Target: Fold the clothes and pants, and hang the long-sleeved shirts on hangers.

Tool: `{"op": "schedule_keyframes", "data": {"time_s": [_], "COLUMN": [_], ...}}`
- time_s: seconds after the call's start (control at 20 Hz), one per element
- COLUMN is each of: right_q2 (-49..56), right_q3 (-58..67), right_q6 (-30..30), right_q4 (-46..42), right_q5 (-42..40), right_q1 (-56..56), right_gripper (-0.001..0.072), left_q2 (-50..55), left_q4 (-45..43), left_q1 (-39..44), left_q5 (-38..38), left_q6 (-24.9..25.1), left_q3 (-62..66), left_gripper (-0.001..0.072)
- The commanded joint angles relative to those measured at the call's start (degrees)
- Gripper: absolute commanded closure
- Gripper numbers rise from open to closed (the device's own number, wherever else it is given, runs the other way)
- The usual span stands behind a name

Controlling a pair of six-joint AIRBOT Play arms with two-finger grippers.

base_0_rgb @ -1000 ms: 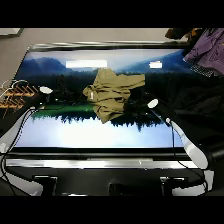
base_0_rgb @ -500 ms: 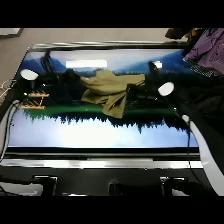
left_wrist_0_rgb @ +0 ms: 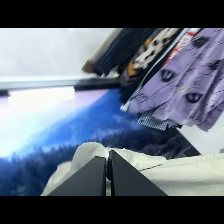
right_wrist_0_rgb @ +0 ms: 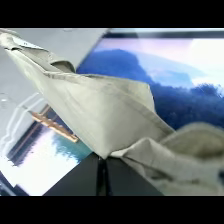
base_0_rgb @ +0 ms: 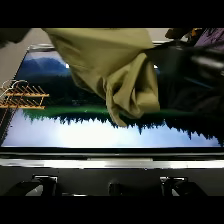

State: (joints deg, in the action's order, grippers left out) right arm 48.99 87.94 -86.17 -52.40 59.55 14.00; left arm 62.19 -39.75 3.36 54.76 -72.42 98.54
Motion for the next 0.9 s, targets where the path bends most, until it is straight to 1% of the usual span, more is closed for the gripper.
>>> {"op": "schedule_keyframes", "data": {"time_s": [0.0,0.1,0.2,0.35,0.45,0.55,0.65,0.75,0.85], "right_q2": [-9.05,-10.82,-10.12,-4.81,1.60,9.27,18.03,27.39,36.68], "right_q3": [1.22,1.22,1.20,1.20,1.20,1.20,1.20,1.20,1.20], "right_q6": [-4.02,-5.75,-5.79,-5.62,-3.13,-0.94,0.00,-0.02,-0.09], "right_q4": [1.51,1.75,0.20,-4.44,-7.72,-9.03,-8.70,-6.99,-3.45], "right_q5": [5.77,5.88,5.99,6.03,5.86,4.17,0.20,-4.09,-7.87], "right_q1": [-0.04,-0.04,-0.04,-0.04,-0.04,-0.04,-0.04,-0.04,-0.04], "right_gripper": [0.0680,0.0680,0.0680,0.0680,0.0680,0.0679,0.0679,0.0679,0.0679], "left_q2": [-9.38,-11.67,-11.96,-9.20,-5.29,0.39,8.15,17.27,26.16], "left_q4": [-0.42,-0.42,-0.44,-0.44,-0.44,-0.44,-0.44,-0.39,-0.37], "left_q1": [-0.04,-0.04,-0.04,-0.04,-0.04,-0.02,0.09,1.11,2.93], "left_q5": [5.73,7.21,7.17,5.09,1.79,-2.67,-6.43,-8.37,-9.03], "left_q6": [-0.20,-1.68,-2.43,-2.58,-2.56,-2.56,-2.56,-2.56,-2.58], "left_q3": [0.59,0.59,0.52,-1.97,-5.22,-8.48,-10.21,-10.25,-10.23], "left_gripper": [0.0688,0.0688,0.0688,0.0688,0.0688,0.0688,0.0688,0.0688,0.0688]}}
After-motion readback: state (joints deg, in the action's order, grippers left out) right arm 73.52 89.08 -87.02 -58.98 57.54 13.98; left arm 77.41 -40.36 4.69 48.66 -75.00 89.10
